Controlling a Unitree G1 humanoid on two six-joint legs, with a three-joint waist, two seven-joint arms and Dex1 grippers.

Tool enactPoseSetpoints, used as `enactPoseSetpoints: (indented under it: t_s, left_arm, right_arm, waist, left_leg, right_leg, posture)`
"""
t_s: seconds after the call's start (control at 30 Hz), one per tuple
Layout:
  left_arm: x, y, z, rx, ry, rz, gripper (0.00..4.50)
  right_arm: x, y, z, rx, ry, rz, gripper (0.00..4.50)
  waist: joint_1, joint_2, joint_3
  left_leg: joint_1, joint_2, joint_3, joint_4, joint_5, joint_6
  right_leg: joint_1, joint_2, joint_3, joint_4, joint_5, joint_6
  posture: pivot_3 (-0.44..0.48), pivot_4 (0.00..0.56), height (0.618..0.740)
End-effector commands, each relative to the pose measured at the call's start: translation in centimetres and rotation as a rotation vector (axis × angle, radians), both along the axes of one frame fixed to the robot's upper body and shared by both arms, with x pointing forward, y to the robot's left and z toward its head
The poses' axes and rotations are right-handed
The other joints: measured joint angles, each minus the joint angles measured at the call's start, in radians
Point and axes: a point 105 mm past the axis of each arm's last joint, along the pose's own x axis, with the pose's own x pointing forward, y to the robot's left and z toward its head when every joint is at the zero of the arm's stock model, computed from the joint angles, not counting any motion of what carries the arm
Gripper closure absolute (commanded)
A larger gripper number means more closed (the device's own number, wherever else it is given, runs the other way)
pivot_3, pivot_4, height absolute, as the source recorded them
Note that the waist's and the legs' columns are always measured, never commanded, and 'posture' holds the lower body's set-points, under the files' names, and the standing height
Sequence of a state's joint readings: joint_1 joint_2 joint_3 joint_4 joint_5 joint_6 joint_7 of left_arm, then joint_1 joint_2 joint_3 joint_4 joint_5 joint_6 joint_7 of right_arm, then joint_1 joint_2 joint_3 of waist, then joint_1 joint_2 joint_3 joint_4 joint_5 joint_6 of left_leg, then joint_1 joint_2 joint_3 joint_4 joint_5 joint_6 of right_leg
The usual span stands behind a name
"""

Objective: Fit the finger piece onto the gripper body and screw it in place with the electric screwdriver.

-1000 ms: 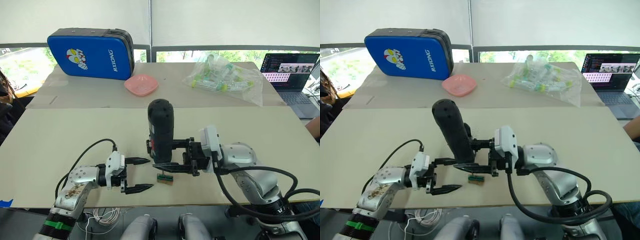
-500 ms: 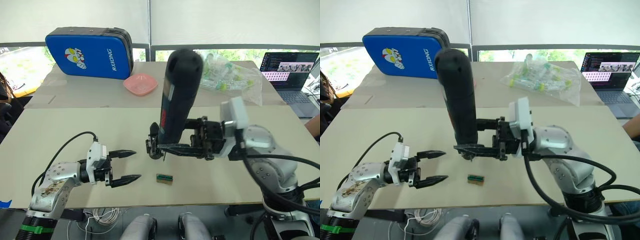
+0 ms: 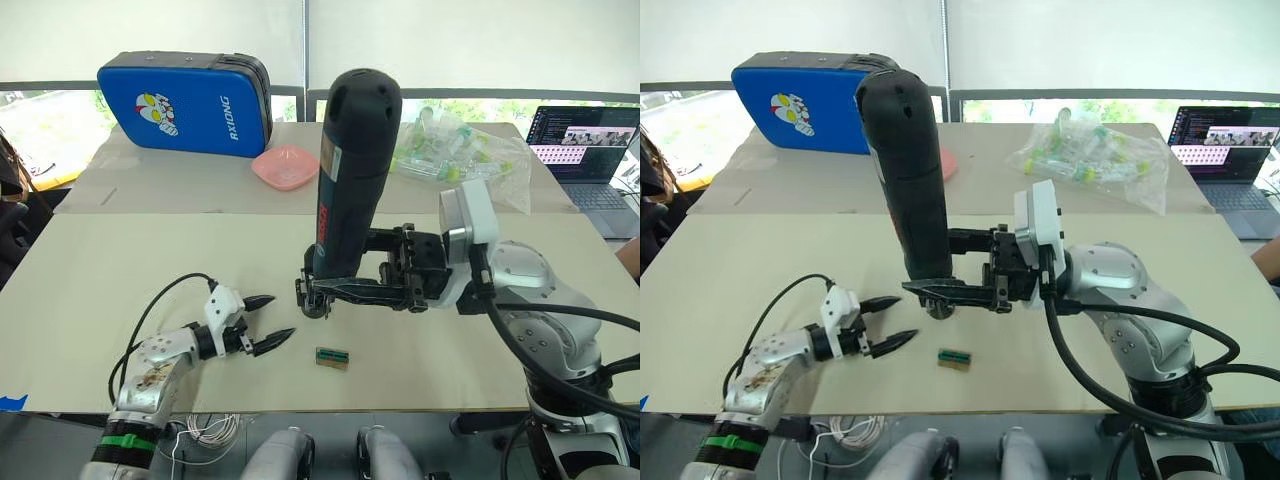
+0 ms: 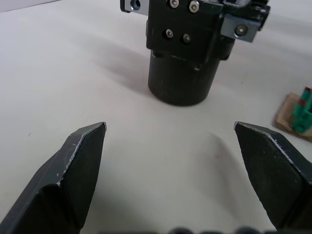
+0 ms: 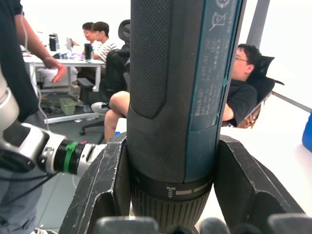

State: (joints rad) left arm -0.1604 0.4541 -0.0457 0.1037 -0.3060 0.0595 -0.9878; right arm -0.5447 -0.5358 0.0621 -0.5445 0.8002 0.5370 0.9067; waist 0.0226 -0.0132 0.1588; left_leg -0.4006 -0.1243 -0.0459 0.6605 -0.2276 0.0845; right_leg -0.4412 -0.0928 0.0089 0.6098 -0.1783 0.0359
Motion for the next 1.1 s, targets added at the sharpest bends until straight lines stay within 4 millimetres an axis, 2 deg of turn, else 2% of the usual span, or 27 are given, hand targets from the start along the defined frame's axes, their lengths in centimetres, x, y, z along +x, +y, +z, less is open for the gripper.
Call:
enactPoseSetpoints:
  t_s: [0.03,0.23,0.57,1.03,1.1]
  left_arm:
    - [0.5,-1.6,-0.3,0.006,-0.024,-0.028,0.06]
    - [1.8,-3.7,-0.3,0.008,-0.043,-0.036,0.06]
    - [1.6,-5.7,0.1,0.01,-0.065,-0.119,0.06]
    - [2.7,-5.2,-0.1,0.044,-0.056,-0.045,0.06]
    - [2.6,-5.2,-0.2,0.038,-0.047,-0.051,0.57]
  right_arm:
    - [-1.1,0.1,1.3,0.027,-0.058,0.022,2.54]
    - [-1.2,-0.1,1.0,0.02,-0.055,0.006,2.54]
    - [-1.3,-0.3,0.7,0.018,-0.052,-0.011,2.54]
    - [-1.2,-0.4,0.3,0.014,-0.048,-0.027,2.54]
    - [-1.3,-0.5,0.3,0.013,-0.048,-0.029,2.54]
  waist:
    - [0.003,0.0,0.0]
    - [0.018,0.0,0.0]
    - [0.018,0.0,0.0]
    - [0.015,0.0,0.0]
    - [0.015,0.0,0.0]
  left_leg:
    - [0.0,0.0,0.0,0.0,0.0,0.0]
    - [0.0,0.0,0.0,0.0,0.0,0.0]
    - [-0.001,0.0,0.0,0.0,0.0,0.0]
    - [-0.001,0.0,0.0,0.0,0.0,0.0]
    - [-0.001,0.0,0.0,0.0,0.0,0.0]
  right_leg:
    - [0.0,0.0,0.0,0.0,0.0,0.0]
    - [0.001,0.0,0.0,-0.001,0.0,0.0]
    - [0.001,0.0,0.0,0.0,0.0,0.0]
    - [0.001,0.0,0.0,0.0,0.0,0.0]
    - [0.001,0.0,0.0,0.0,0.0,0.0]
  posture:
    - [0.0,0.15,0.74]
    - [0.0,0.15,0.74]
    - [0.0,0.15,0.74]
    - [0.0,0.15,0.74]
    - [0.0,0.15,0.74]
